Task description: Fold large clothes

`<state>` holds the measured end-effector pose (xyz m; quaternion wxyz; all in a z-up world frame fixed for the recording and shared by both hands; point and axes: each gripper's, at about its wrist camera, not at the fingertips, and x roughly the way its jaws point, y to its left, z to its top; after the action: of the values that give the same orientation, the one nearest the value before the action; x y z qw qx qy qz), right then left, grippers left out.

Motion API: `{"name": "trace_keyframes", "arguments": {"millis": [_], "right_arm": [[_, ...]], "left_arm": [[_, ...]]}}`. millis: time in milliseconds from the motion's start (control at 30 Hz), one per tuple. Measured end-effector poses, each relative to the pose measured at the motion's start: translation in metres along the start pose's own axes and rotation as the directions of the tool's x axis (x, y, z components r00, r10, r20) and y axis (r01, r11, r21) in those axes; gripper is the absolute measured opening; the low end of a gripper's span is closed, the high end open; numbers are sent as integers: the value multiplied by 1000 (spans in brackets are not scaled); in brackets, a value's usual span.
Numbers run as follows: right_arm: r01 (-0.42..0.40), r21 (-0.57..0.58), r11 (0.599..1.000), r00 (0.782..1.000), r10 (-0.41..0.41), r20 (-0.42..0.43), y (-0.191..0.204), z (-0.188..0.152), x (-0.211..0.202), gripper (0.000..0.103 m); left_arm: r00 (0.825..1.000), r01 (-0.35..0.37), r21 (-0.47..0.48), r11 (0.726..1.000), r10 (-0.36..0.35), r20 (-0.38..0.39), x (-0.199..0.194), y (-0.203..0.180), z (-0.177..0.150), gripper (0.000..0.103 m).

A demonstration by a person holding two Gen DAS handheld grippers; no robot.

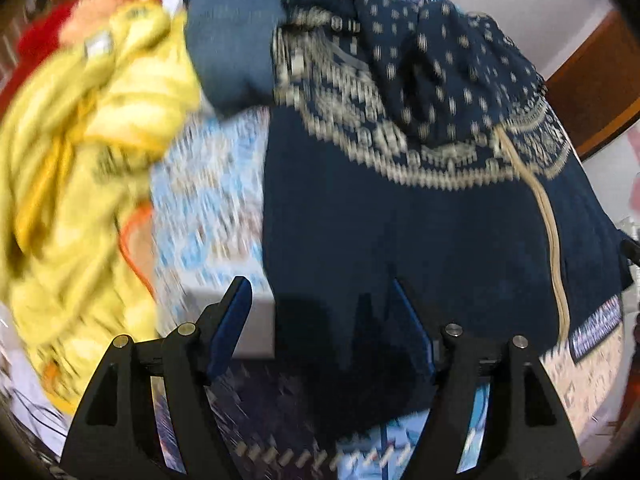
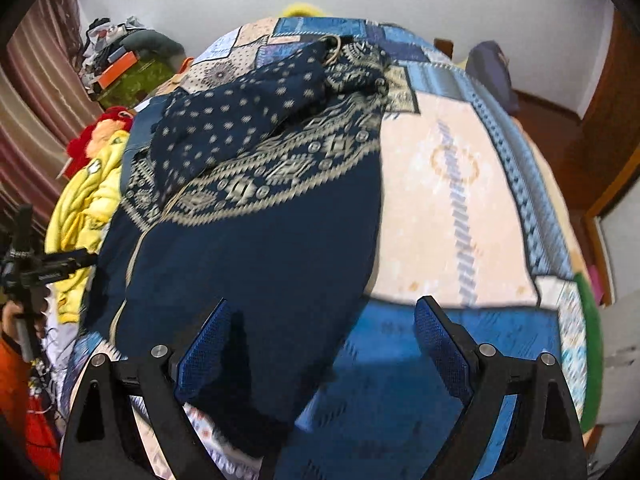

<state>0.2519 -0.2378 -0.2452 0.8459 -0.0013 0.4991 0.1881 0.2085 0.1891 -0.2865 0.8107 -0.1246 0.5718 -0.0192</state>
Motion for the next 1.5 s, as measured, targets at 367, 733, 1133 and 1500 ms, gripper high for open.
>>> {"name": "trace_keyframes", "arguments": {"millis": [367, 733, 1133, 1500], "right_arm": [[-91, -32, 995, 996, 91, -8, 17, -16, 4, 33], [-134, -71, 988, 986, 140, 89, 25, 16, -14, 11], [-55, -107, 993, 955, 84, 286, 20, 140, -32, 10], [38, -47, 998, 952, -22, 306, 12, 291, 61, 10]], "left_arm": [[993, 119, -8, 993, -119, -20, 19, -10, -33, 20], [973, 128, 70, 989, -139, 184, -40, -29, 5, 12], [859, 113, 120, 986, -157, 487, -123, -40, 141, 11], [864, 80, -40, 996, -49, 501, -56, -14, 293, 11]]}}
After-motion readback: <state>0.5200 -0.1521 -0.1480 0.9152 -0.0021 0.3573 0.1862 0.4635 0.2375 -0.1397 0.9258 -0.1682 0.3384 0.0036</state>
